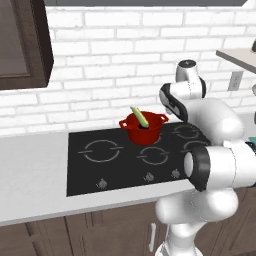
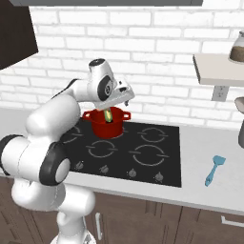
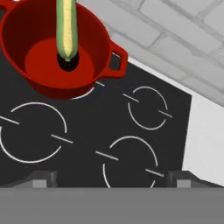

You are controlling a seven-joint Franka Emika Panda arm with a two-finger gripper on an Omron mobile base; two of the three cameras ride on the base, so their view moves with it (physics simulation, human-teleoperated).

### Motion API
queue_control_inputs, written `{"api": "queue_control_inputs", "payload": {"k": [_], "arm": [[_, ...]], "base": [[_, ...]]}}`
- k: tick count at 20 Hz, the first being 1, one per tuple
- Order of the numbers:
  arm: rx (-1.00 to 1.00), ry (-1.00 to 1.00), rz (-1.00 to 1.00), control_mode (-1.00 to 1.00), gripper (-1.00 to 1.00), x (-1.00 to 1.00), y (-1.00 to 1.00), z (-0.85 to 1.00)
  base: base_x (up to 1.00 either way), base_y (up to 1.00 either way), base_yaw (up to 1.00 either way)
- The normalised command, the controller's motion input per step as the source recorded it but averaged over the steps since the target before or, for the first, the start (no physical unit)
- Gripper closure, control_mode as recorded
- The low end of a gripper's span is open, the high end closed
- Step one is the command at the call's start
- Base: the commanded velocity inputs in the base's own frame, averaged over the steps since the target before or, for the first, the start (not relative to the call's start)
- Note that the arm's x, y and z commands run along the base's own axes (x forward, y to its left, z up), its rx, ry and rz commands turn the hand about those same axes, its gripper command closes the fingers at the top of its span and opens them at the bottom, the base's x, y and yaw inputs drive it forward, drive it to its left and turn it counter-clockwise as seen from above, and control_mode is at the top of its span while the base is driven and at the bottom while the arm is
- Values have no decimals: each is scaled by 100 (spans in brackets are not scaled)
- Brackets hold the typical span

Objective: Put the corn and avocado in the pot. Retrieve the spatula and lightly stir the vegetables in the pot.

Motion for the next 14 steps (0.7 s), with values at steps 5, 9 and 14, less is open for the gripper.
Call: {"api": "queue_control_inputs", "payload": {"k": [5, 9, 14], "arm": [[-15, 0, -13, -100, -100, -99, -68, 0], [-3, 0, -11, -100, -100, -73, -52, 0], [0, 0, -7, -100, -100, -49, -62, 0]], "base": [[0, 0, 0], [0, 0, 0], [0, 0, 0]]}}
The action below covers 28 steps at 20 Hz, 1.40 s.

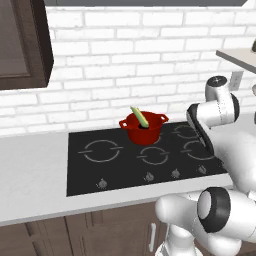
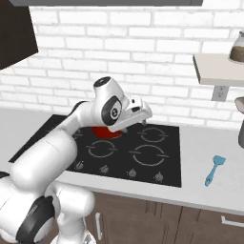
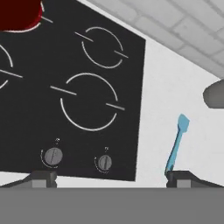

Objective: Put the corn and avocado in the pot. Retrieve the spatula and lightly stir the vegetables in the pot.

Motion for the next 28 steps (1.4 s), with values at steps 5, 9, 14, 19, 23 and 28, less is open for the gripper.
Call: {"api": "queue_control_inputs", "payload": {"k": [5, 9, 14, 19, 23, 28], "arm": [[5, 0, -4, -100, -100, -30, -80, 0], [20, -1, -12, -100, -100, -34, -84, 0], [21, -6, -17, -100, -100, -23, -66, 0], [11, -1, -27, -100, -100, -9, -33, -2], [4, 0, -31, -100, -100, -1, -13, -15], [0, 1, -10, -100, -100, -6, -2, -10]], "base": [[0, 0, 0], [0, 0, 0], [0, 0, 0], [0, 0, 0], [0, 0, 0], [0, 0, 0]]}}
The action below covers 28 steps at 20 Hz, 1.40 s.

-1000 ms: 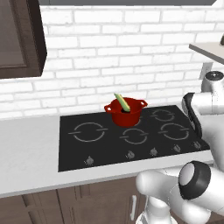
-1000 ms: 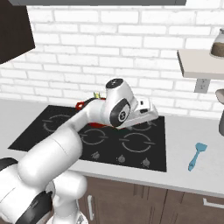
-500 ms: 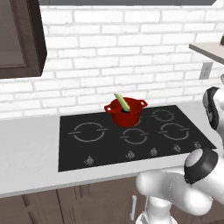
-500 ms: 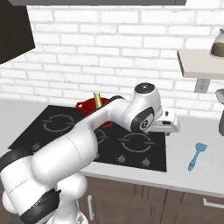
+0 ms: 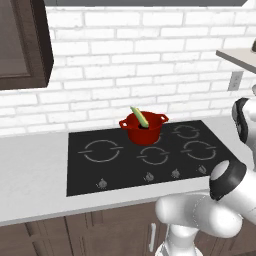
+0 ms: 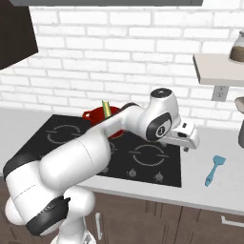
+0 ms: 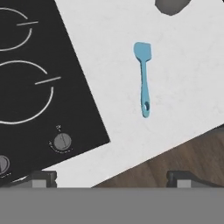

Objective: Put the corn and avocado in the pot. Retrieve the spatula and lightly stir the vegetables in the pot.

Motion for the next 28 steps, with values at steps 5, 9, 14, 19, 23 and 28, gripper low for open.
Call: {"api": "queue_control_inputs", "payload": {"k": [5, 9, 14, 19, 23, 28], "arm": [[-2, 2, -2, -100, -100, -8, -9, -29], [-1, 0, 0, -100, -100, -6, -14, -26], [0, 0, 0, -100, -100, -2, -17, -21], [0, -2, 0, -100, -100, -2, -31, -29], [1, 0, 0, -100, -100, 0, -32, -28], [0, 0, 0, -100, -100, 0, -32, -29]], "base": [[0, 0, 0], [0, 0, 0], [0, 0, 0], [0, 0, 0], [0, 0, 0], [0, 0, 0]]}}
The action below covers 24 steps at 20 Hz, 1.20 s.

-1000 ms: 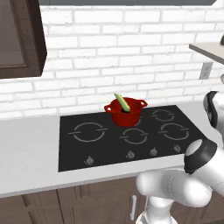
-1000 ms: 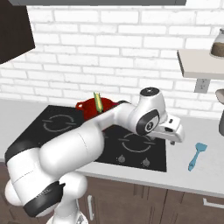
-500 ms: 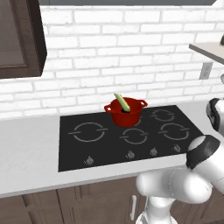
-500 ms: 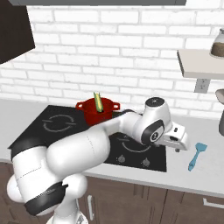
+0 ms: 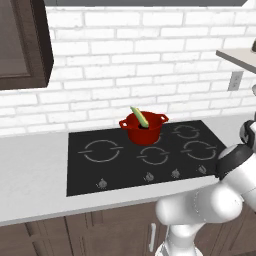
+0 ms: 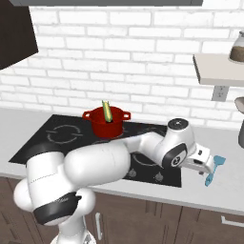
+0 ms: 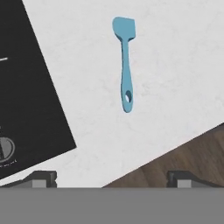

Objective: Put the corn and avocado in the pot. Retrieve the spatula and lightly stir the vegetables in the pot.

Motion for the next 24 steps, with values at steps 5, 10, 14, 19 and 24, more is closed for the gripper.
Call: {"api": "queue_control_inputs", "payload": {"k": [5, 10, 14, 19, 24], "arm": [[1, 0, 0, -100, -100, 0, -22, -28], [3, 0, 1, -100, -100, 0, -12, -31], [2, 0, 0, -100, -100, 1, -14, -28], [1, 0, 0, -100, -100, 0, -19, -18], [0, 0, 1, -100, -100, 0, -19, -14]], "base": [[0, 0, 0], [0, 0, 0], [0, 0, 0], [0, 0, 0], [0, 0, 0]]}}
